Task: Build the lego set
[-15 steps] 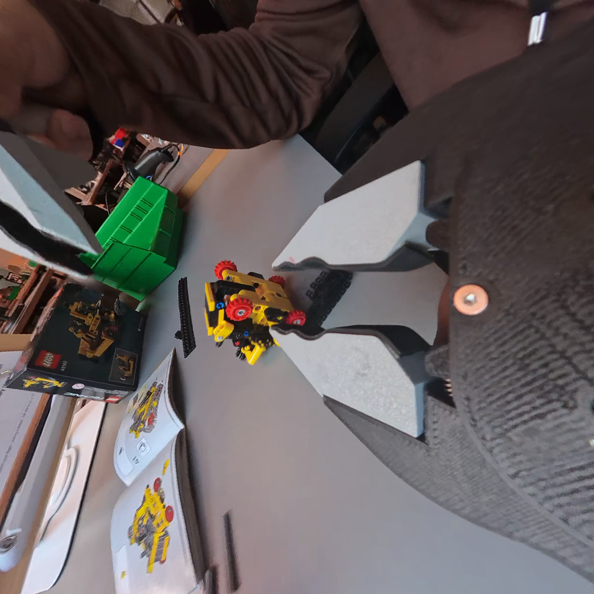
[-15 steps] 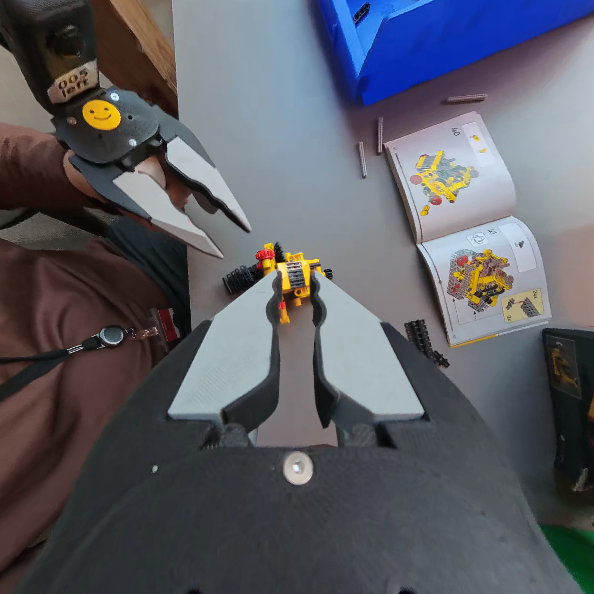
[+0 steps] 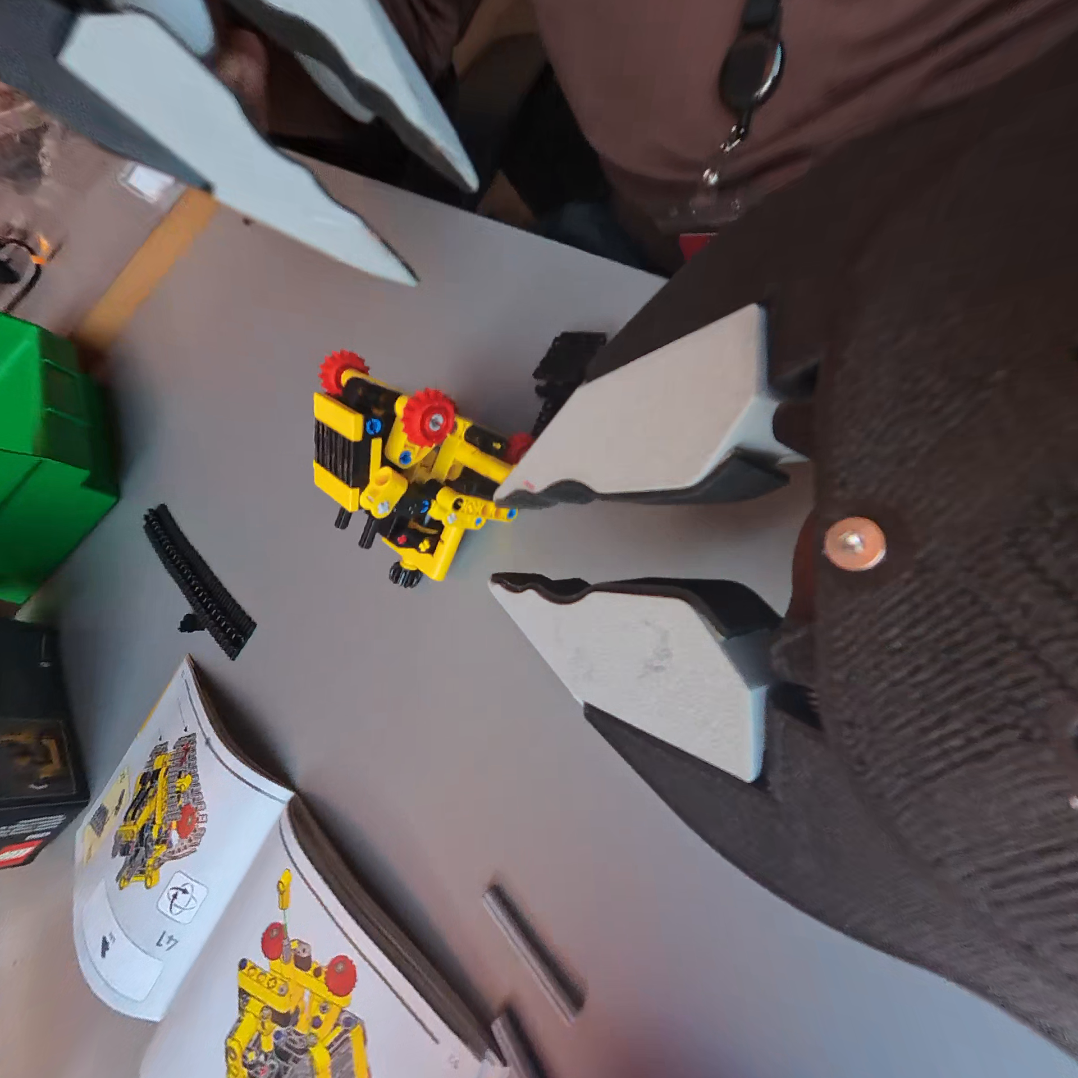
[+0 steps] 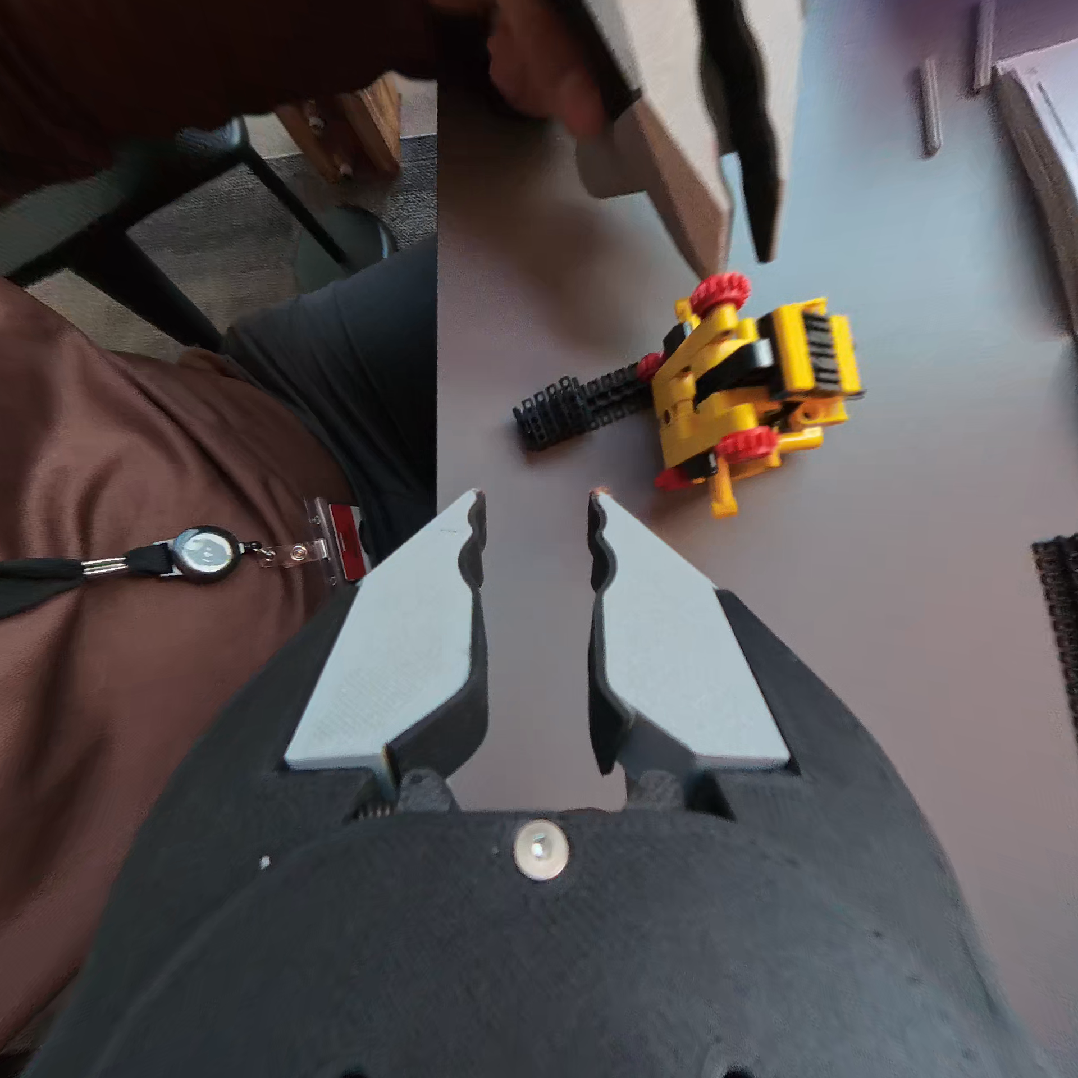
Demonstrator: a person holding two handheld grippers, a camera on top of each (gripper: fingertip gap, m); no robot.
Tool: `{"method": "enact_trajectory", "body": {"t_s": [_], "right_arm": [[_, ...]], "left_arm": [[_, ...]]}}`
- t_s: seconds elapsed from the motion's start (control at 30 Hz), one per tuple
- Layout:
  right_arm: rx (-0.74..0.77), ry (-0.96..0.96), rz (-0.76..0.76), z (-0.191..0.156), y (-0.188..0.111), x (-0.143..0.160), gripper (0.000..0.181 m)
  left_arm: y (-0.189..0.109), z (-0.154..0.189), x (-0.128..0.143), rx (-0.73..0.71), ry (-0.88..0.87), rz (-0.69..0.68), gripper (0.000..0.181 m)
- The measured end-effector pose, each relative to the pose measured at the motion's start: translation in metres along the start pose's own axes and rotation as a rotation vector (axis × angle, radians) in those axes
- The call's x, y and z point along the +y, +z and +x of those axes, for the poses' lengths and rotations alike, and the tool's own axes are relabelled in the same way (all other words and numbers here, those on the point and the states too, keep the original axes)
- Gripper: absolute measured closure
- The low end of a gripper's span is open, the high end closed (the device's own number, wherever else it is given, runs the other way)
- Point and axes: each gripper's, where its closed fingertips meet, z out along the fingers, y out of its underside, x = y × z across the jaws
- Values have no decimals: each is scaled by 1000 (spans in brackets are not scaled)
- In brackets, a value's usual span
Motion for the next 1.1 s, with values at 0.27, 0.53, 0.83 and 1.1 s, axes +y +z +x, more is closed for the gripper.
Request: {"method": "enact_trajectory", "body": {"t_s": [0.27, 0.53, 0.83, 1.1], "right_arm": [[77, -51, 52, -17, 30, 6, 144], [137, -91, 93, -6, 27, 0, 146], [40, -95, 160, -11, 28, -12, 142], [82, -179, 164, -22, 44, -11, 145]], "left_arm": [[12, 12, 4, 106, 42, -81, 162], [4, 24, 4, 212, 26, -72, 162], [12, 32, 1, 253, 20, -64, 171], [17, 32, 2, 204, 60, -76, 181]]}}
